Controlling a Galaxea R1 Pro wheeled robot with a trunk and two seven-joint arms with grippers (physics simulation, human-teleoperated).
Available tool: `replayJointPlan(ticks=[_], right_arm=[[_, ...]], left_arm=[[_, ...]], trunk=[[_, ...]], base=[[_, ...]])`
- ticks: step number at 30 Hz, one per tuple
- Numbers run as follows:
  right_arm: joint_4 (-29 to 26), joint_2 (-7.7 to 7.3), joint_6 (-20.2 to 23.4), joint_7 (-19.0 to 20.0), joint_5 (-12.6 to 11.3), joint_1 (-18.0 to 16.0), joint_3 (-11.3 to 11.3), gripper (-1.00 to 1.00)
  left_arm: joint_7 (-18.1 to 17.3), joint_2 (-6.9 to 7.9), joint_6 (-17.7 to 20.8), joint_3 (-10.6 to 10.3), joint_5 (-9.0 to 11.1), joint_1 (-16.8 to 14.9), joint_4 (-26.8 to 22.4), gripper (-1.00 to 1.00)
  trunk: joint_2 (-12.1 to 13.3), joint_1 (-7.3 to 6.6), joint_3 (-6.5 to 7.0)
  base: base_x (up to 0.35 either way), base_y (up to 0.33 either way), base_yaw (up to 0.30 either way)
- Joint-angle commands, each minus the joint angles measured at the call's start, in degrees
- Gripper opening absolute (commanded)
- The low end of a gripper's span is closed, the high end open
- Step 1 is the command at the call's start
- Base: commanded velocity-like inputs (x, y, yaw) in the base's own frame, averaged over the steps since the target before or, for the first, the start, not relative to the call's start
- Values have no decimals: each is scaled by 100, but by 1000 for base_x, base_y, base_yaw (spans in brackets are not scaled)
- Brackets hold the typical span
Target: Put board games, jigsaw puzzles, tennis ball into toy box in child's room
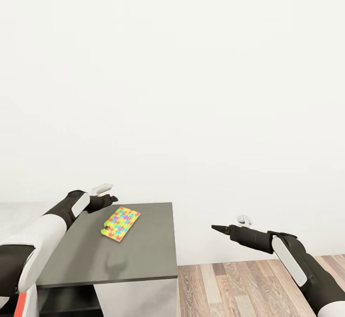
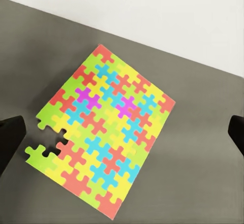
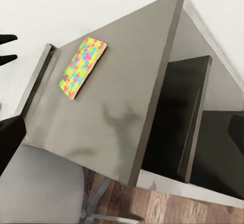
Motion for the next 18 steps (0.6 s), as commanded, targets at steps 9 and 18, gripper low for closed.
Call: replayJointPlan(ticks=[9, 18], right_arm=[[27, -112, 0, 506, -24, -3, 3, 100], [29, -109, -7, 512, -25, -3, 6, 100]], left_arm=[[-43, 34, 22, -49, 15, -2, -5, 100], [4, 18, -66, -48, -201, 3, -5, 100]], trunk=[[-368, 199, -170], [-729, 397, -331]], base=[[0, 0, 0], [0, 0, 0]])
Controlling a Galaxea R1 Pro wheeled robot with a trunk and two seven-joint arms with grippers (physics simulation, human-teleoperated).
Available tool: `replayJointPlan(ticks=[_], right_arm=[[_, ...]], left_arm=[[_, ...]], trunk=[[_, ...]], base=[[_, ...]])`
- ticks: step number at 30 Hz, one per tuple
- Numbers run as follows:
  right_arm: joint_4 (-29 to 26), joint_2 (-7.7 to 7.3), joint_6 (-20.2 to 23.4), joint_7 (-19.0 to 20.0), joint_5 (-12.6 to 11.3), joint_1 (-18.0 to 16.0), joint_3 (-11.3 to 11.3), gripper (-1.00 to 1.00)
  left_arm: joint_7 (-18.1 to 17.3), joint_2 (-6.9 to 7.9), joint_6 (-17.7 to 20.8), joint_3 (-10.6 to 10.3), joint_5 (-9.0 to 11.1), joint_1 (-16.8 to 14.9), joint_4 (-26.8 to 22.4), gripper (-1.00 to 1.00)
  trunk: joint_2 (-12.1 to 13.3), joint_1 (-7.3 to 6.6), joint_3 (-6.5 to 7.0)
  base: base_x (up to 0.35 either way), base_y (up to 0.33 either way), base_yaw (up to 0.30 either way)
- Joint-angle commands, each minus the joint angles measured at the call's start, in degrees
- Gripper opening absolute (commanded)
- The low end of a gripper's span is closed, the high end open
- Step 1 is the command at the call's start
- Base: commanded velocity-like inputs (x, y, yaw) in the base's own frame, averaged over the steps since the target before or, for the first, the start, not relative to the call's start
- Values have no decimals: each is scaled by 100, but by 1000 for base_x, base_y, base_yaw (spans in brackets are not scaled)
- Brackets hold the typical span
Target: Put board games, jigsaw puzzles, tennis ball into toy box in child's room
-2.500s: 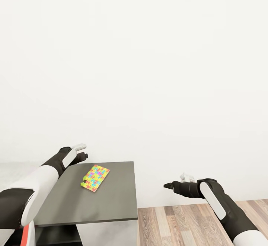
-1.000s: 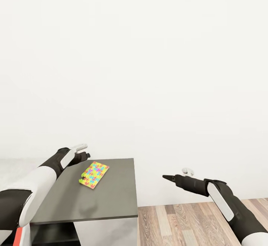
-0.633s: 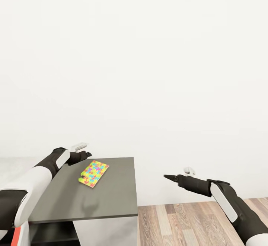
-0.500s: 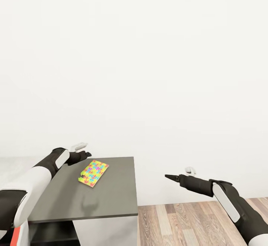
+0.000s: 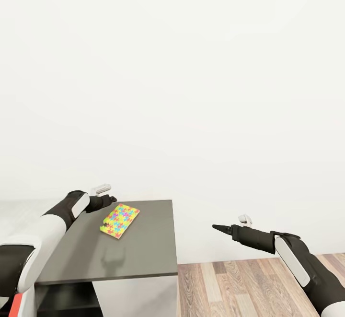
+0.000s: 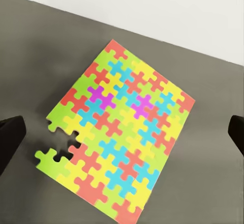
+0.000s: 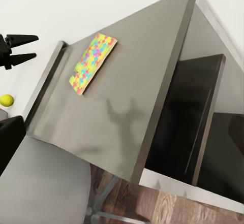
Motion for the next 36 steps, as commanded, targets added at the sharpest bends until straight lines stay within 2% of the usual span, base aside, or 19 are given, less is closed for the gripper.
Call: replayJointPlan(ticks=[1, 5, 10, 36], right_arm=[[-2, -4, 33, -8, -34, -5, 8, 100], [-2, 1, 26, -16, -34, -5, 8, 100], [-2, 10, 24, -19, -33, -5, 8, 100], [-2, 14, -142, -20, -34, -5, 8, 100]], left_arm=[[-4, 3, -17, -46, -32, -4, -6, 100], [18, -16, -225, -37, -306, -3, -1, 100], [28, -28, -353, -34, -488, -3, 2, 100], [32, -60, -409, -32, -574, 6, 3, 100]], trunk=[[-46, 23, -26], [-207, 111, -98], [-407, 221, -187], [-1450, 792, -654]], base=[[0, 0, 0], [0, 0, 0], [0, 0, 0], [0, 0, 0]])
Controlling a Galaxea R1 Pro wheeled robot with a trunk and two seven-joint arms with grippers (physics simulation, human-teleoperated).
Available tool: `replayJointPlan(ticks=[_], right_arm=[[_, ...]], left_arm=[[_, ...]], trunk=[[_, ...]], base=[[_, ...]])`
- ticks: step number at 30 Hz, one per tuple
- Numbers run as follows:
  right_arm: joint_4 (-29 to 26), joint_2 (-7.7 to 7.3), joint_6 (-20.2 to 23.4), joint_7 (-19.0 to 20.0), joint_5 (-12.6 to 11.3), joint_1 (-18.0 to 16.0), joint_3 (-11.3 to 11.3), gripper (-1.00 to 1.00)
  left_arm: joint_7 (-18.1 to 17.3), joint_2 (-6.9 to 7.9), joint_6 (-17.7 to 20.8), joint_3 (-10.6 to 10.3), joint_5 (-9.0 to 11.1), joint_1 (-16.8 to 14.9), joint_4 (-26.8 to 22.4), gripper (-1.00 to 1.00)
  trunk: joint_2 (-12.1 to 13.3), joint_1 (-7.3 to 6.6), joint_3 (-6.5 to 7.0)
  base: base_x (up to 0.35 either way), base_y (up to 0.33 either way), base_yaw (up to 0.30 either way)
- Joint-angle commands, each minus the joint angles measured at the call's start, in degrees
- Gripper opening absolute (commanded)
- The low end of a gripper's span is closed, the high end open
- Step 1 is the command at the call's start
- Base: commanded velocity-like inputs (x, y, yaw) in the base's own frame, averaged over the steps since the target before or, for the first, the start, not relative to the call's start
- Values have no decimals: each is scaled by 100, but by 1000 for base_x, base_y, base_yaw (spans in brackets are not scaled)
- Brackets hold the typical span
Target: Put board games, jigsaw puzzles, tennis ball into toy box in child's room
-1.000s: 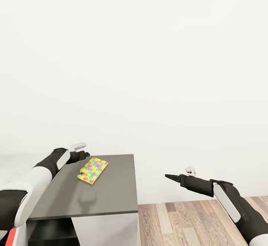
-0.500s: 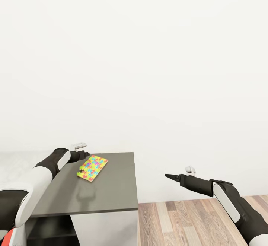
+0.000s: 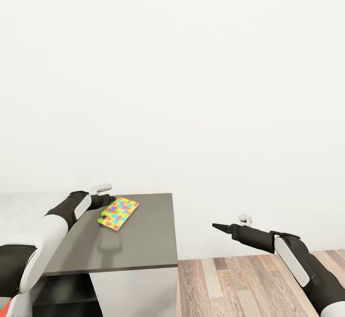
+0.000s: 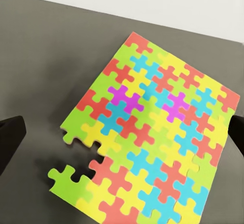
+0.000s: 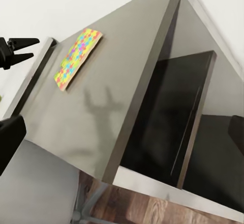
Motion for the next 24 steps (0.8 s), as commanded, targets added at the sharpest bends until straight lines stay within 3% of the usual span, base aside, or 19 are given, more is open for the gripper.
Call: replayJointPlan(ticks=[1, 24], right_arm=[[-2, -4, 34, -9, -38, -5, 7, 100], [-2, 7, 24, -18, -30, -5, 7, 100]], left_arm=[[-1, 7, 21, -47, 40, -2, -7, 100], [-1, 2, 20, -42, 31, 32, -7, 100]], trunk=[[-46, 23, -25], [-968, 528, -438]], base=[[0, 0, 0], [0, 0, 0]])
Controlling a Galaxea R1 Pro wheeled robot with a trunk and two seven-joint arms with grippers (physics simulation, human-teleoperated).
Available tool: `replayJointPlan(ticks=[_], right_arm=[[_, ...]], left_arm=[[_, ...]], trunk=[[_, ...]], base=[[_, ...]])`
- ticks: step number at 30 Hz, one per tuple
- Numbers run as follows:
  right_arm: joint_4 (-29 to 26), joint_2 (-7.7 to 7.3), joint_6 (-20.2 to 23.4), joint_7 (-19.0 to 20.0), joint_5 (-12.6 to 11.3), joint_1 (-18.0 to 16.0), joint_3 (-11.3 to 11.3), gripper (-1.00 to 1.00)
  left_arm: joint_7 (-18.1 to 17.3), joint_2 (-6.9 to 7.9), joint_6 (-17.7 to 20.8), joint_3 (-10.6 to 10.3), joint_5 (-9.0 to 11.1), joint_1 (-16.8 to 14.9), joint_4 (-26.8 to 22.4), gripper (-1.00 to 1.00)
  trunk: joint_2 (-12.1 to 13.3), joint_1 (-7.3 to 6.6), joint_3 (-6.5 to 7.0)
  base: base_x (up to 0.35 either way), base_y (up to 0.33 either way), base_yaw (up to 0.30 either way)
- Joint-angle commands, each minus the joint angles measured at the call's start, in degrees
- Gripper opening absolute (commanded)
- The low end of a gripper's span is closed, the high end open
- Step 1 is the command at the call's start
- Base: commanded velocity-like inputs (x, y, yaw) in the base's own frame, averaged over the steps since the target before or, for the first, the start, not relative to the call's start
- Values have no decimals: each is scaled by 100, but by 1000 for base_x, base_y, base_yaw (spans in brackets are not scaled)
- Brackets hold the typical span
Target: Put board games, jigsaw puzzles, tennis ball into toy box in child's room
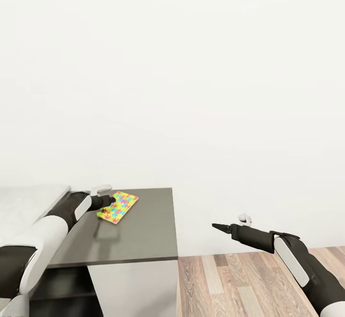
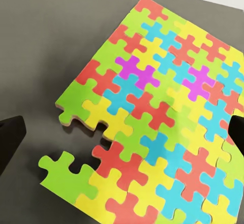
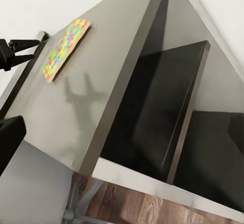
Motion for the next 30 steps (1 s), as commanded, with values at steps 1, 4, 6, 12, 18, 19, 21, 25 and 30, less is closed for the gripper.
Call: replayJointPlan(ticks=[1, 4, 6, 12, 18, 19, 21, 25, 30], right_arm=[[-2, -5, 35, -9, -39, -5, 7, 100], [-2, -4, 35, -10, -38, -5, 7, 100], [-2, -1, 35, -10, -38, -5, 7, 100], [-2, -2, 35, -10, -38, -5, 7, 100], [-2, 1, 35, -10, -38, -5, 7, 100], [-2, 1, 35, -10, -38, -5, 7, 100], [-2, 1, 35, -10, -38, -5, 7, 100], [-2, 2, 35, -10, -38, -5, 7, 100], [-2, 6, 35, -11, -38, -5, 7, 100]], left_arm=[[-1, 6, 22, -48, 41, -3, -7, 100], [-1, 6, 23, -45, 41, -3, -9, 100], [-1, 6, 23, -46, 41, -3, -8, 100], [-7, -10, 23, -44, 41, -3, -8, 100], [-9, -21, 23, -44, 41, -3, -9, 100], [-9, -21, 23, -44, 41, -3, -10, 100], [-10, -20, 23, -42, 41, -3, -11, 100], [-10, -20, 23, -42, 41, -3, -14, 100], [-10, -20, 23, -39, 41, -3, -10, 100]], trunk=[[-45, 22, -25], [-165, 88, -79], [-165, 88, -79], [-165, 88, -79], [-165, 88, -79], [-165, 88, -79], [-165, 88, -79], [-165, 88, -79], [-165, 88, -79]], base=[[0, 0, 0], [0, 0, 0], [0, 0, 0], [0, 0, 0], [0, 0, 0], [0, 0, 0], [0, 0, 0], [21, 0, 0], [156, 36, 0]])
